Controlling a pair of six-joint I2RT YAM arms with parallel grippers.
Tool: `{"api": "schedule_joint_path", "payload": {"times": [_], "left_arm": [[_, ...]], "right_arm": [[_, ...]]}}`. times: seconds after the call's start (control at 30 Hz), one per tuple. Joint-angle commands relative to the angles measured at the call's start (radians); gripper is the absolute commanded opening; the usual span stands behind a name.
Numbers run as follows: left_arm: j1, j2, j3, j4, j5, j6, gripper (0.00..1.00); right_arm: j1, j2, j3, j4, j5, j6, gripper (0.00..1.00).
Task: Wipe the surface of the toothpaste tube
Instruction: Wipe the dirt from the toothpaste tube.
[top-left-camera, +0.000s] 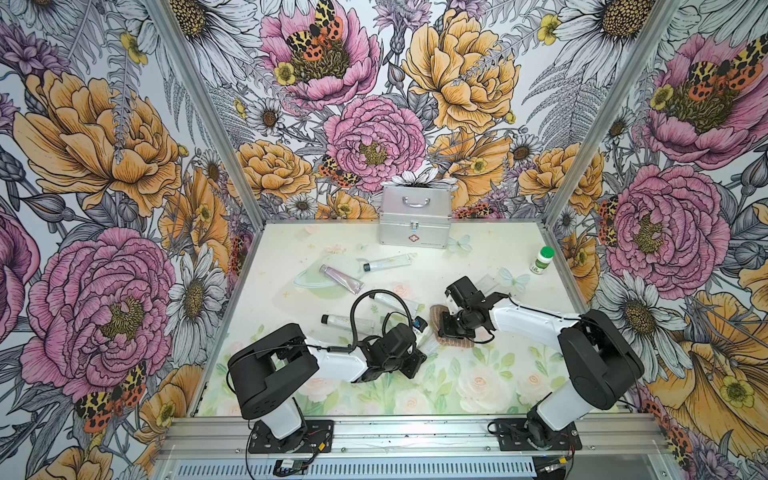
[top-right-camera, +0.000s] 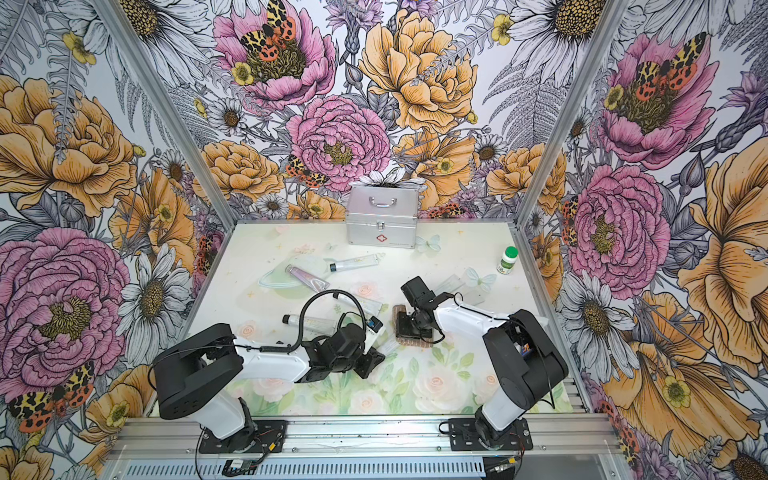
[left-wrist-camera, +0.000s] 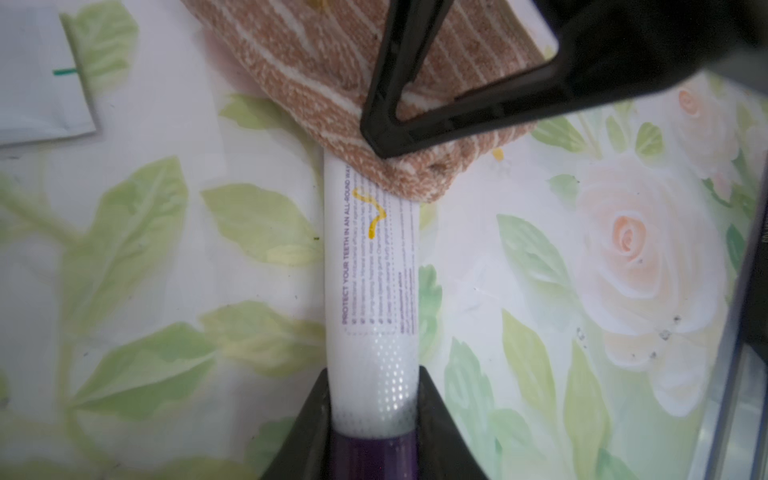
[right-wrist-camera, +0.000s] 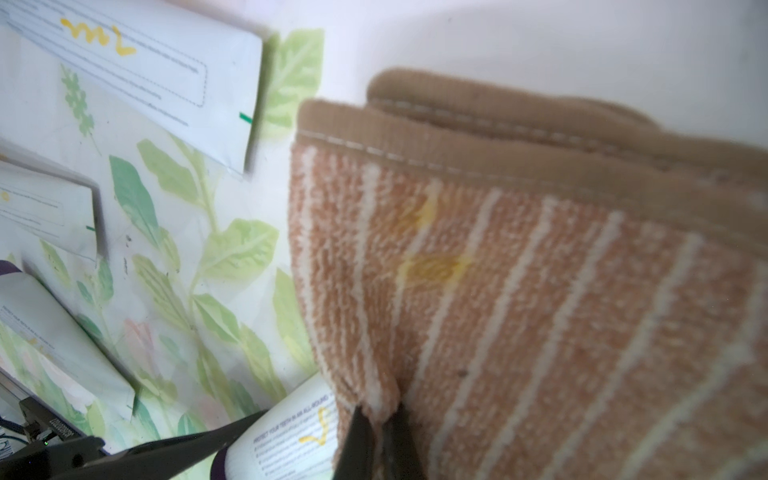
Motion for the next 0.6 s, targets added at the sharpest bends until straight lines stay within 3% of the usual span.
{"api": "schedule_joint_path", "payload": {"times": [0.0, 0.23, 0.57], "left_arm": [[0.001, 0.039, 0.022, 0.013, -0.013, 0.016, 0.25], [0.001, 0.053, 0.048, 0.004, -0.010, 0.030, 0.25], [-0.005, 0.024, 0.014, 0.002, -0.023, 0.018, 0.25]], "right_arm": [[0.057, -0.006, -0.012, -0.056, -0.072, 0.035, 0.00], [0.085, 0.007, -0.037, -0.029, -0.103, 0.059, 0.00], [-0.019, 0.103, -0.019, -0.097, 0.162, -0.042, 0.00]]}}
